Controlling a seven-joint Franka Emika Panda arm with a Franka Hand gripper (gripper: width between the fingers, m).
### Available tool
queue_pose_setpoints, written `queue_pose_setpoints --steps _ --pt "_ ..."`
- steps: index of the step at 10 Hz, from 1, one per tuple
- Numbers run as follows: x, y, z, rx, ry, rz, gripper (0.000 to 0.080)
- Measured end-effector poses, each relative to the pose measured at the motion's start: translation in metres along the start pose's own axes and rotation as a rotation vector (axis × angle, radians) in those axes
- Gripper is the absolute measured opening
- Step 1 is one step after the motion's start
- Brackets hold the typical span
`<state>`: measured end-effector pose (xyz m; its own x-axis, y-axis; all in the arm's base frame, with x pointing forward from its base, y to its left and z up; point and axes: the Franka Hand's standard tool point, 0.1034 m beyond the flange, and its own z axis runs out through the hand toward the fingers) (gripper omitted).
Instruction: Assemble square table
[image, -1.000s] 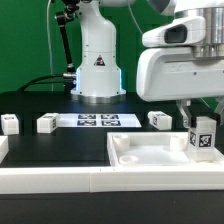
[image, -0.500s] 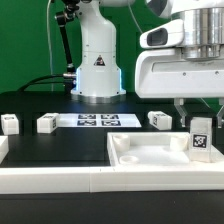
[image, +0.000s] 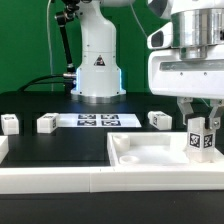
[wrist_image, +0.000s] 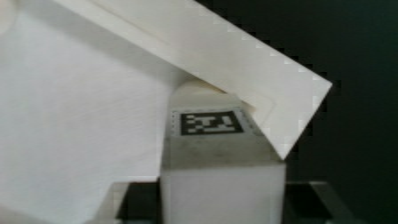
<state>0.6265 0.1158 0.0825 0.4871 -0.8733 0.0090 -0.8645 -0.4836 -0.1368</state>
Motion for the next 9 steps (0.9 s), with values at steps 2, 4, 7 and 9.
queue_pose_setpoints --steps 2,4,7,9 --pt "0.0028 0.0006 0.0001 0.006 -0.015 0.053 0.0290" --pt "0.0029 0.0000 0.0004 -0.002 -0.022 -0.013 0.0290" --pt "0.0022 -0.0007 -0.0001 -0.005 -0.025 -0.116 0.0523" --pt "0.0036 -0.0015 -0.0004 0.004 -0.020 -0.305 0.0643"
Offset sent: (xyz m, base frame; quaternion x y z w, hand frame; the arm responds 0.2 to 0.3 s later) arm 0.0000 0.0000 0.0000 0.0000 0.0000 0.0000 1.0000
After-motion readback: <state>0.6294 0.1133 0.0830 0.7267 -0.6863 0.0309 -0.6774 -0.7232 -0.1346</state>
